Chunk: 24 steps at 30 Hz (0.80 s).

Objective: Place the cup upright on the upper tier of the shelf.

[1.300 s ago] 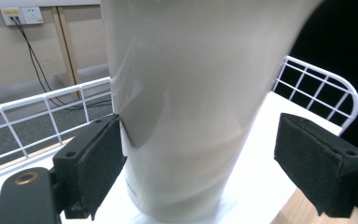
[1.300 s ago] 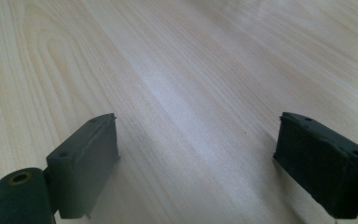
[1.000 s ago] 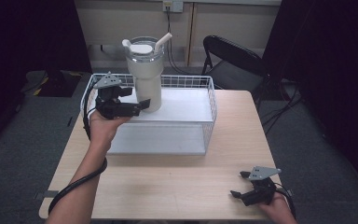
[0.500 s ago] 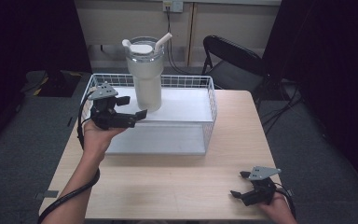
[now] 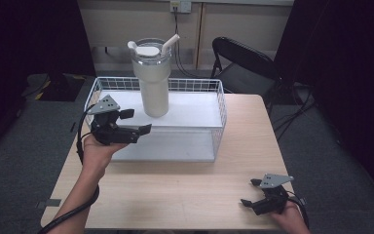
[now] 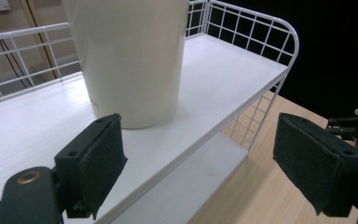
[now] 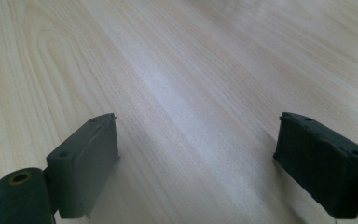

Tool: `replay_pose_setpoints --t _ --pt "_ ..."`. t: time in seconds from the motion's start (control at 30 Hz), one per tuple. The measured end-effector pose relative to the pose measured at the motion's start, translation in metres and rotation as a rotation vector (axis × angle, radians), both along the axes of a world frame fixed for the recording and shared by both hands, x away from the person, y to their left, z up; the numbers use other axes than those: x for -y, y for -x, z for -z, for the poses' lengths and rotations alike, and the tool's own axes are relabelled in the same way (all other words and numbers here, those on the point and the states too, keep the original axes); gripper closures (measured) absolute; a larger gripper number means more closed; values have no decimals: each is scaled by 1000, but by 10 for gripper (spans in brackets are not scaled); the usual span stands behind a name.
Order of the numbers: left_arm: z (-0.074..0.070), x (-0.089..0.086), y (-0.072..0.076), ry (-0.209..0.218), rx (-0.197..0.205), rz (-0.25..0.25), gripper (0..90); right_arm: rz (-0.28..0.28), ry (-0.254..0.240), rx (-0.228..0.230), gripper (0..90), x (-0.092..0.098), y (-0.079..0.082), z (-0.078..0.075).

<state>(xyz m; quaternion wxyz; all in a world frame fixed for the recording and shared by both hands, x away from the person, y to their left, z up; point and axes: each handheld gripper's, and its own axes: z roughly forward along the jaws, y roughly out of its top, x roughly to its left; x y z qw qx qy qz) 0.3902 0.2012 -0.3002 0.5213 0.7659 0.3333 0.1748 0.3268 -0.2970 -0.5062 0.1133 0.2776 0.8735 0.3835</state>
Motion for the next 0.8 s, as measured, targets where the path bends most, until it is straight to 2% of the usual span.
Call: replay_pose_setpoints --t 0.5,0.8 --pt "15 0 9 6 -12 24 159 0 0 0 124 0 0 0" --pt "28 4 16 -15 -17 53 161 0 0 0 124 0 0 0"
